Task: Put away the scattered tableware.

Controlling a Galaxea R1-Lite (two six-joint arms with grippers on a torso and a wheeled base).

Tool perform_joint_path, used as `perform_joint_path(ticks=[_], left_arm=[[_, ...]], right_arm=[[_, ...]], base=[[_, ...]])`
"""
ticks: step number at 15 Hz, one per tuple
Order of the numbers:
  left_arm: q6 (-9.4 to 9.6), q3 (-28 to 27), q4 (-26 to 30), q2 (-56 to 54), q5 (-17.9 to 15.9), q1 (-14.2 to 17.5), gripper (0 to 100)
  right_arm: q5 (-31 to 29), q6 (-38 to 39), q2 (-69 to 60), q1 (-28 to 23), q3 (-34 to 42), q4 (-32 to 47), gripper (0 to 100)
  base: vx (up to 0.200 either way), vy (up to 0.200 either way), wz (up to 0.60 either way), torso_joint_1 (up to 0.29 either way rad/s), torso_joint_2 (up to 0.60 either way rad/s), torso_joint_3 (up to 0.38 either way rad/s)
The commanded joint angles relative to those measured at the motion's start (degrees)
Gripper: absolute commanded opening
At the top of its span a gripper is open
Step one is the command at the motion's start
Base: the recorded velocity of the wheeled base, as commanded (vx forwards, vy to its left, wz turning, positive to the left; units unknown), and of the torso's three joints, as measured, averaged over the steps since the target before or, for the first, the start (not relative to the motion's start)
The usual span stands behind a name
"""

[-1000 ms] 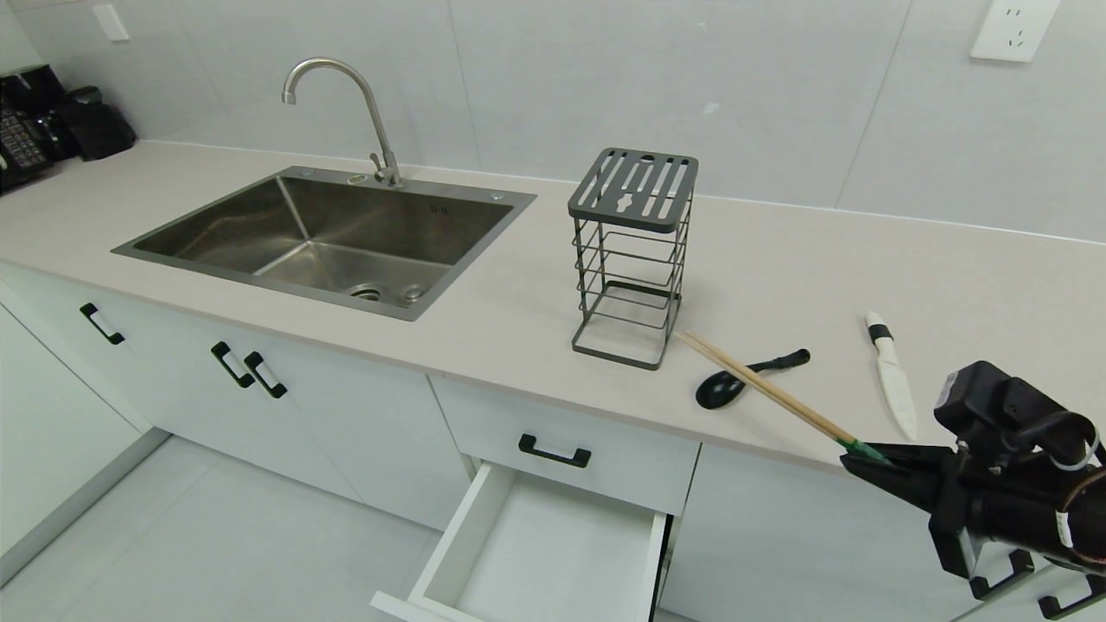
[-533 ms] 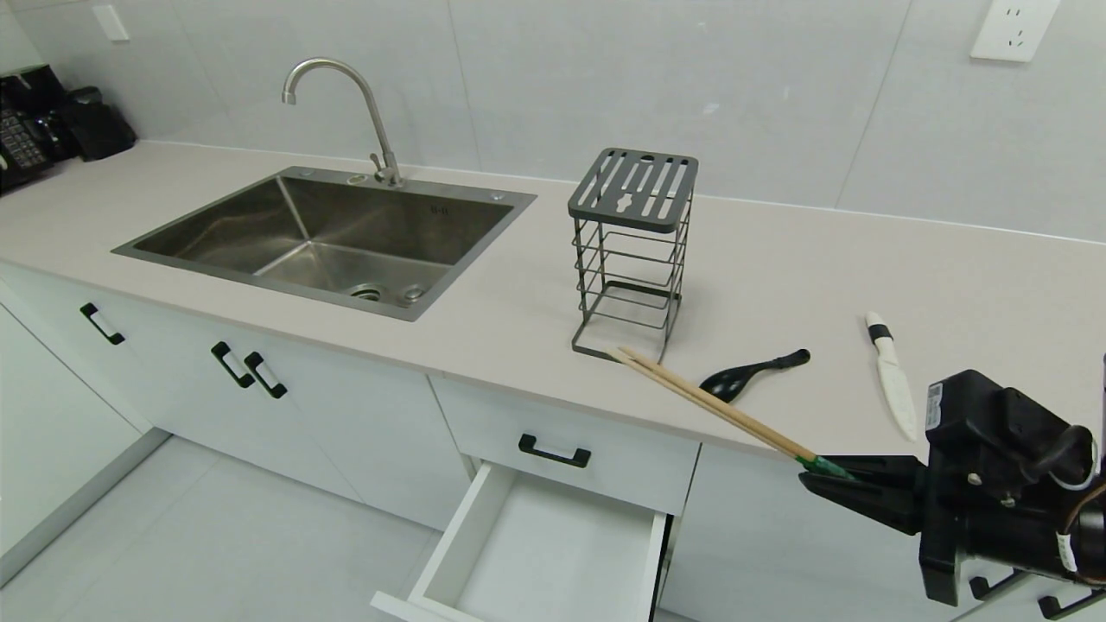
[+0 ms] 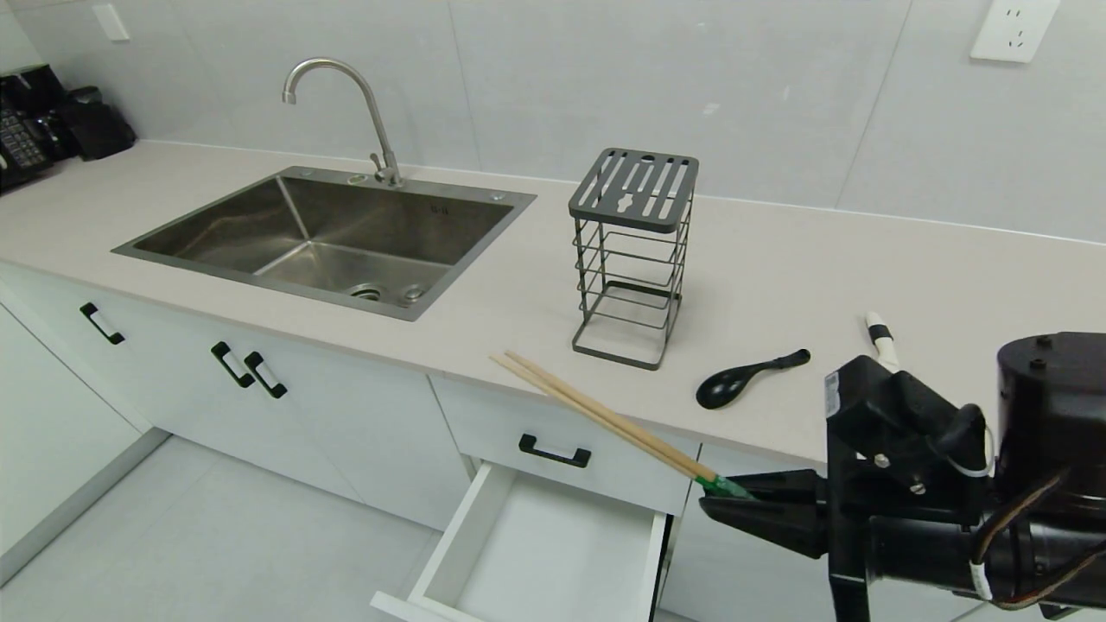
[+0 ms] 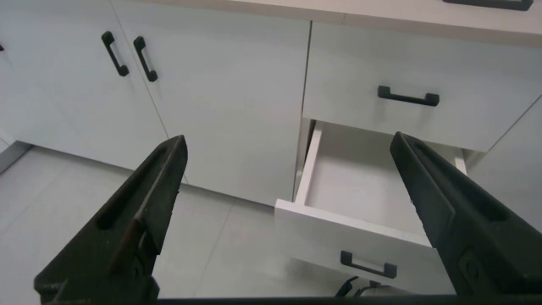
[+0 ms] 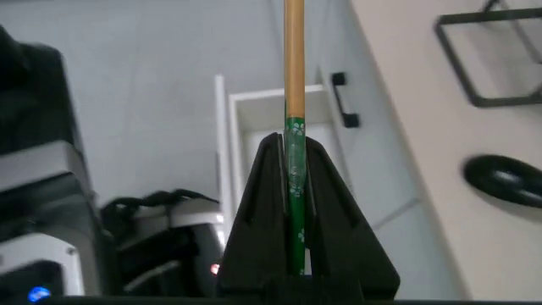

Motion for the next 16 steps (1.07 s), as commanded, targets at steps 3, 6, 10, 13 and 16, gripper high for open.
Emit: perform_joint_path(ticks=[3, 6, 10, 13, 16], left_arm=[[-0.04, 0.01, 0.00, 0.07, 0.01, -0.02, 100], [-0.04, 0.01, 0.00, 0.07, 0.01, -0.02, 100], [-0.04, 0.01, 0.00, 0.07, 0.01, -0.02, 100], [-0.04, 0.01, 0.00, 0.07, 0.01, -0.02, 100], [-0.04, 0.01, 0.00, 0.07, 0.01, -0.02, 100]], right_arm=[[-0.52, 6.31, 6.17, 6.46, 0.89, -2.51, 0], [-8.96, 6.22, 11.71, 12.52, 0.10, -2.16, 0], [-12.39, 6.31, 11.45, 12.61, -1.48, -1.98, 0], [-13.27, 5.87, 11.01, 11.55, -1.75, -2.07, 0], [-11.51, -1.07, 7.58, 6.90, 0.01, -1.98, 0]], base=[[0.000, 0.000, 0.00, 0.000, 0.00, 0.000], [0.000, 0.000, 0.00, 0.000, 0.00, 0.000], [0.000, 0.000, 0.00, 0.000, 0.00, 0.000], [0.000, 0.000, 0.00, 0.000, 0.00, 0.000], [0.000, 0.000, 0.00, 0.000, 0.00, 0.000]])
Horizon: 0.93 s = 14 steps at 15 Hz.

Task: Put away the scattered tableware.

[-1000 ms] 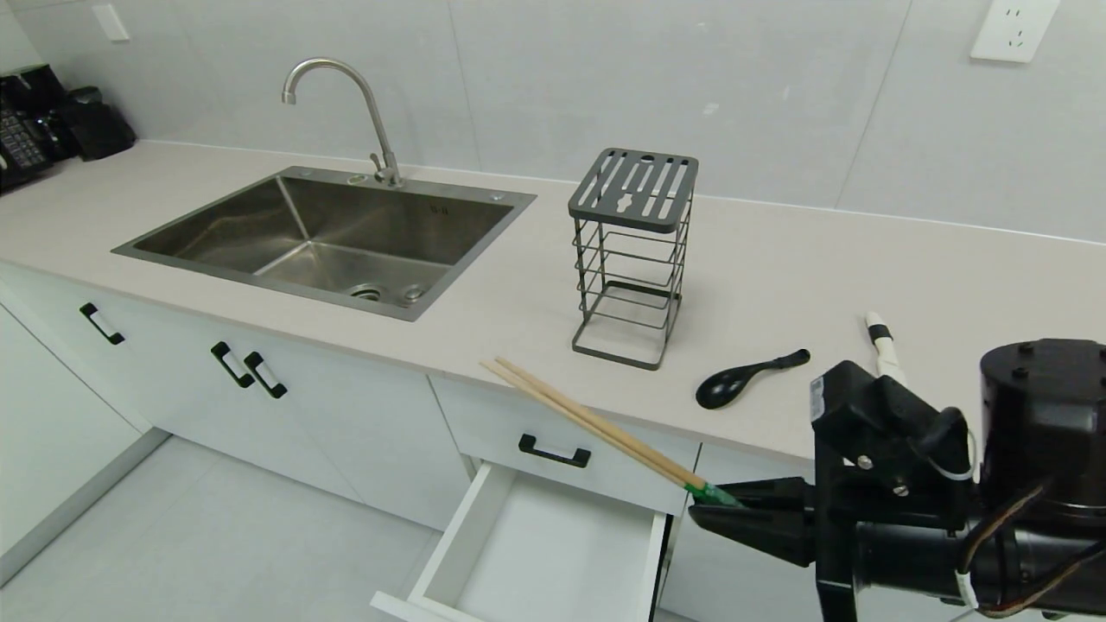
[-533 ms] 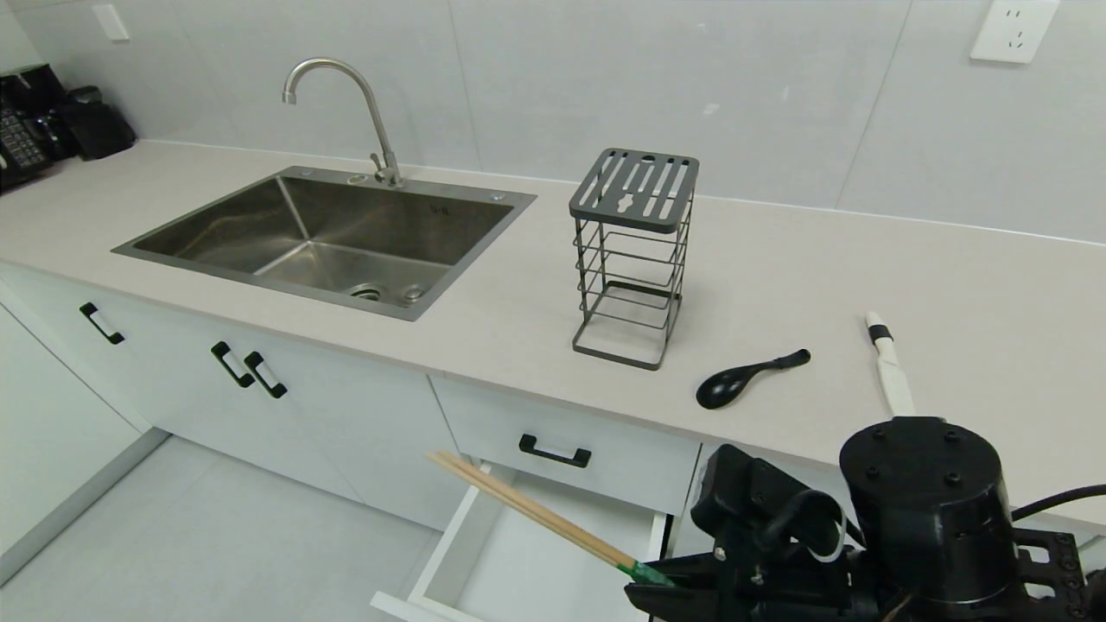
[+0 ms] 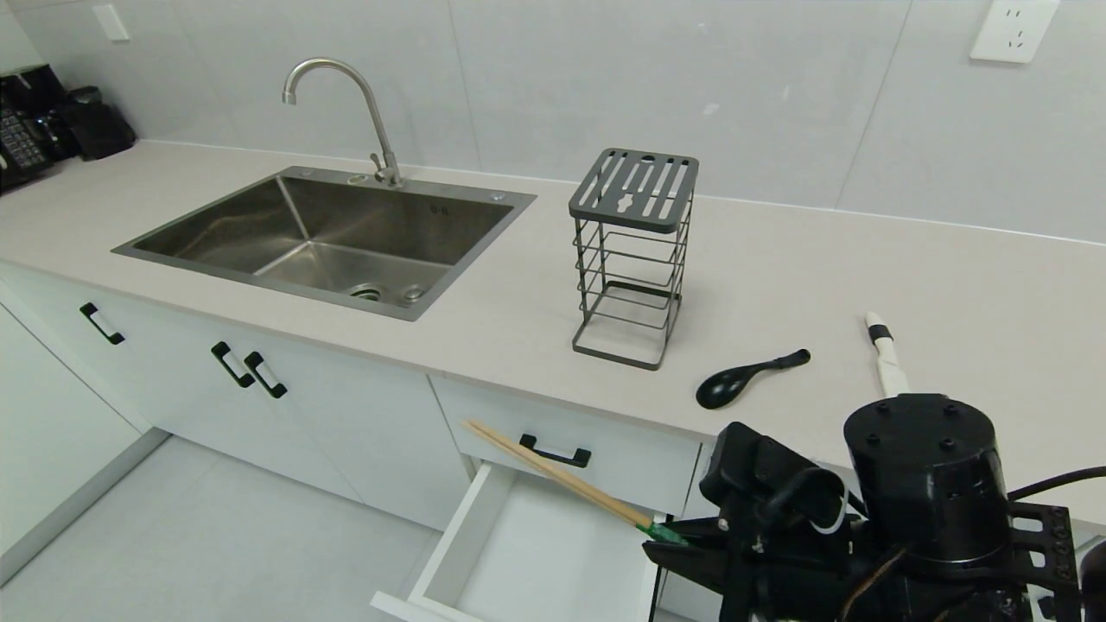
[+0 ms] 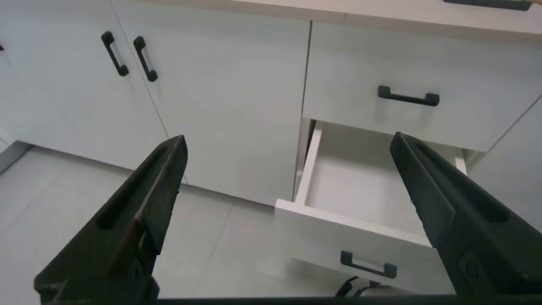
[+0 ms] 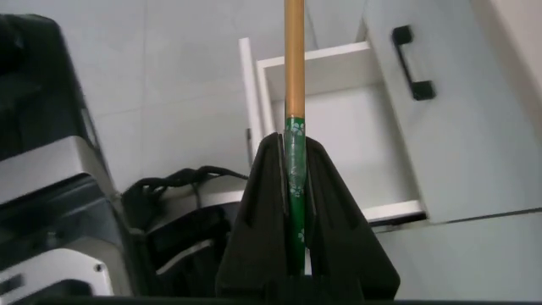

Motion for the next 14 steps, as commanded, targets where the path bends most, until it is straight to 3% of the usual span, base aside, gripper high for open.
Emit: perform_joint_path(ticks=[1, 8, 14], left_arm=[[-0.02, 0.01, 0.00, 0.07, -0.02, 0.07, 100], [-0.02, 0.01, 0.00, 0.07, -0.02, -0.02, 100], [-0.02, 0.01, 0.00, 0.07, -0.02, -0.02, 100]], right_arm=[[0.34, -1.70, -2.39, -1.13, 1.97, 0.01, 0], [0.25, -2.14, -2.04, -0.95, 0.74, 0.28, 0], [0.34, -1.88, -0.19, -0.07, -1.81, 0.81, 0]], base=[[0.000, 0.000, 0.00, 0.000, 0.00, 0.000], [0.000, 0.000, 0.00, 0.000, 0.00, 0.000], [0.000, 0.000, 0.00, -0.154, 0.31, 0.143]])
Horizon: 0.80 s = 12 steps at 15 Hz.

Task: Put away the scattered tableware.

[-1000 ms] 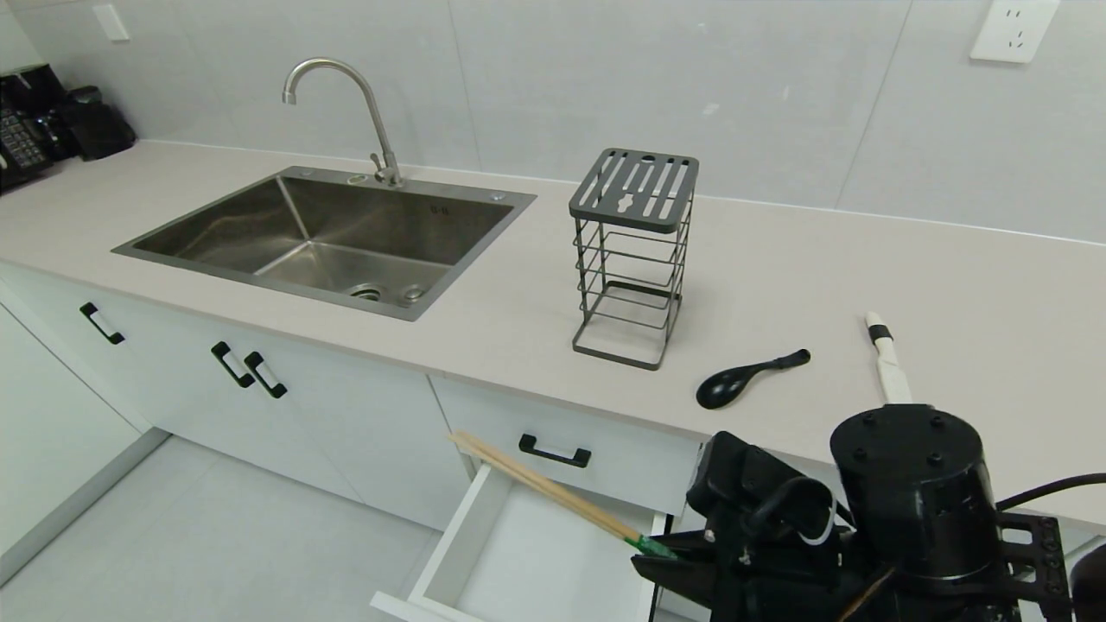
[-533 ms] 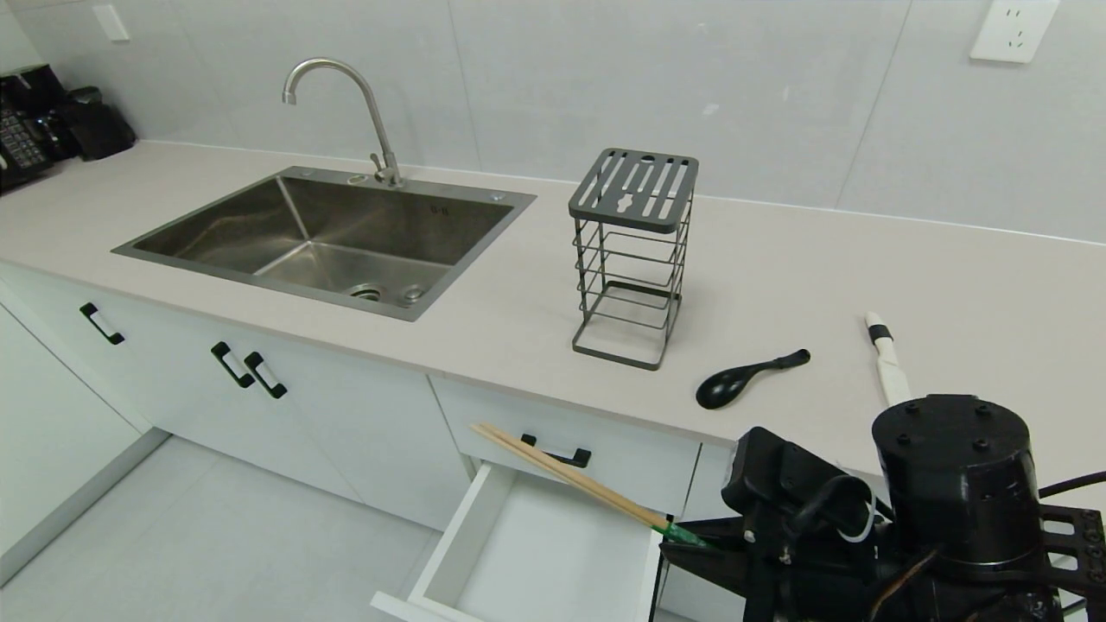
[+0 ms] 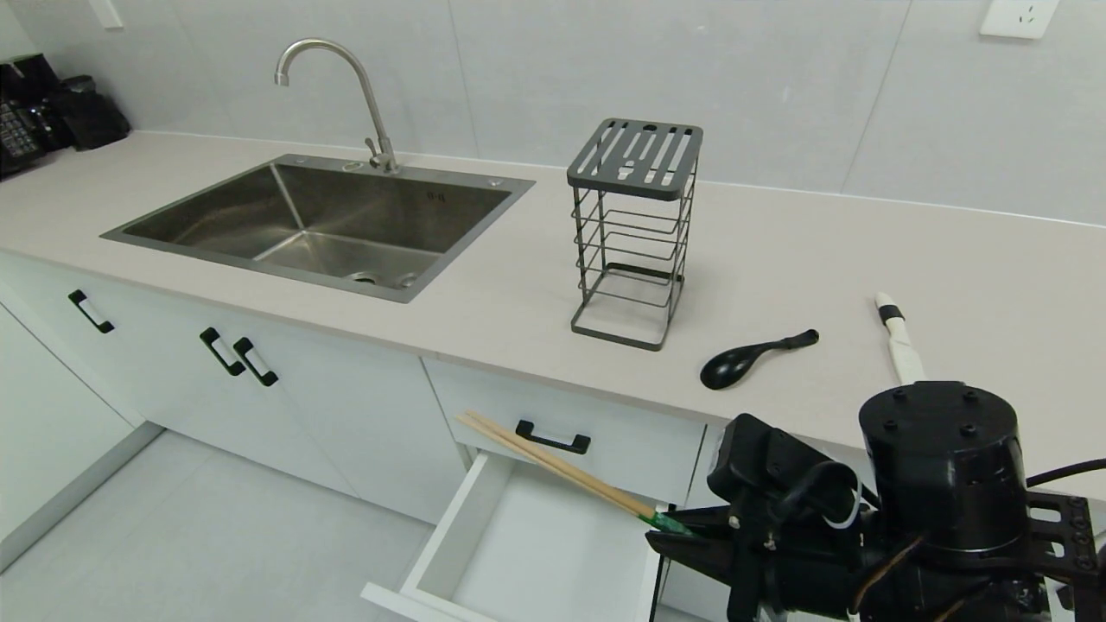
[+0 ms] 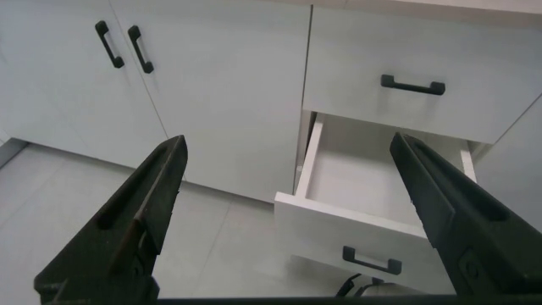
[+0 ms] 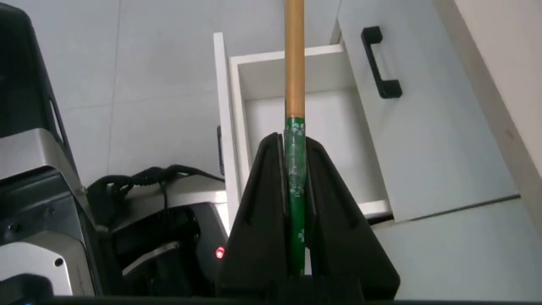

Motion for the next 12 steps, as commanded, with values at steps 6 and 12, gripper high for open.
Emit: perform_joint_path(ticks=[6, 12], left_arm=[[-0.02, 0.01, 0.02, 0.07, 0.01, -0.02, 100], [-0.02, 0.01, 0.02, 0.07, 0.01, -0.02, 100]], right_arm=[[0.21, 0.10, 1.74, 0.26, -1.71, -0.11, 0], [-0.23, 0.45, 1.74, 1.49, -1.71, -0.46, 0]], base=[[0.000, 0.000, 0.00, -0.189, 0.37, 0.179], [0.000, 0.000, 0.00, -0.250, 0.48, 0.224]])
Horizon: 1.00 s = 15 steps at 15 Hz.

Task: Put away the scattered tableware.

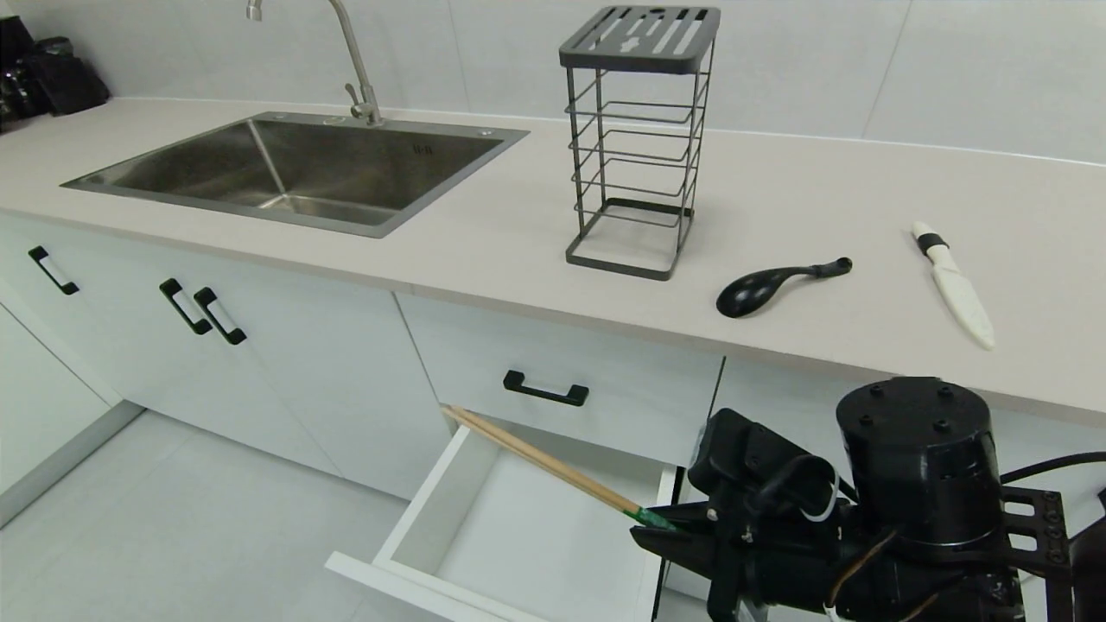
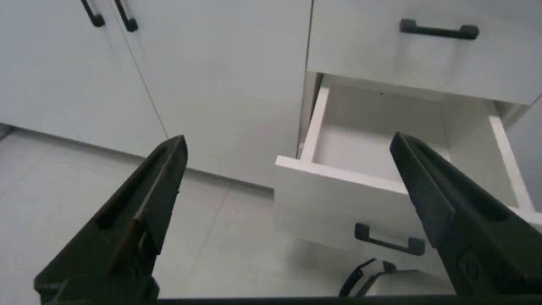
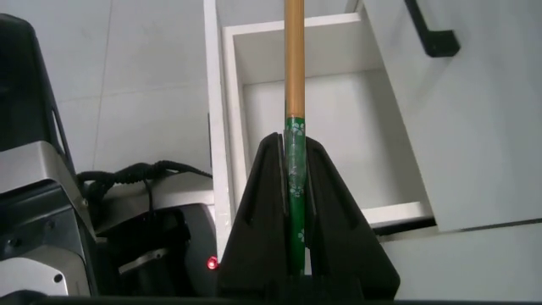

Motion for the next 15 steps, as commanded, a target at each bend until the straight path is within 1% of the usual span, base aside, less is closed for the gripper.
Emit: perform_joint_path(ticks=[1, 2, 4, 7, 9, 10, 15], left_arm=[[-0.02, 0.01, 0.00, 0.02, 0.01, -0.02, 100], [-0.02, 0.01, 0.00, 0.02, 0.01, -0.02, 100], [-0.02, 0.01, 0.00, 0.02, 0.01, -0.02, 100], [-0.02, 0.01, 0.00, 0.02, 0.01, -0.02, 100], [-0.02, 0.01, 0.00, 0.02, 0.01, -0.02, 100], [-0.02, 0.01, 0.00, 0.02, 0.01, -0.02, 100], [-0.02, 0.01, 0.00, 0.02, 0.01, -0.02, 100]], right_arm=[[-0.01, 0.17, 0.05, 0.61, -0.36, -0.11, 0], [-0.01, 0.52, 0.05, 0.88, -0.71, -0.02, 0], [-0.10, 2.98, 0.23, 3.25, -2.38, -0.11, 0], [0.17, 4.30, 1.55, 5.71, -3.35, -0.20, 0], [0.17, 4.39, 2.78, 5.97, -4.67, 0.15, 0], [0.08, 4.39, 4.01, 5.97, -6.51, 0.33, 0], [0.52, 4.39, 8.23, 6.06, -11.96, 0.50, 0]], base=[[0.000, 0.000, 0.00, -0.251, 0.48, 0.203], [0.000, 0.000, 0.00, -0.256, 0.44, 0.193], [0.000, 0.000, 0.00, -0.251, 0.42, 0.183], [0.000, 0.000, 0.00, -0.250, 0.35, 0.123], [0.000, 0.000, 0.00, -0.251, 0.36, 0.119], [0.000, 0.000, 0.00, -0.183, 0.27, 0.124], [0.000, 0.000, 0.00, -0.043, 0.22, 0.071]])
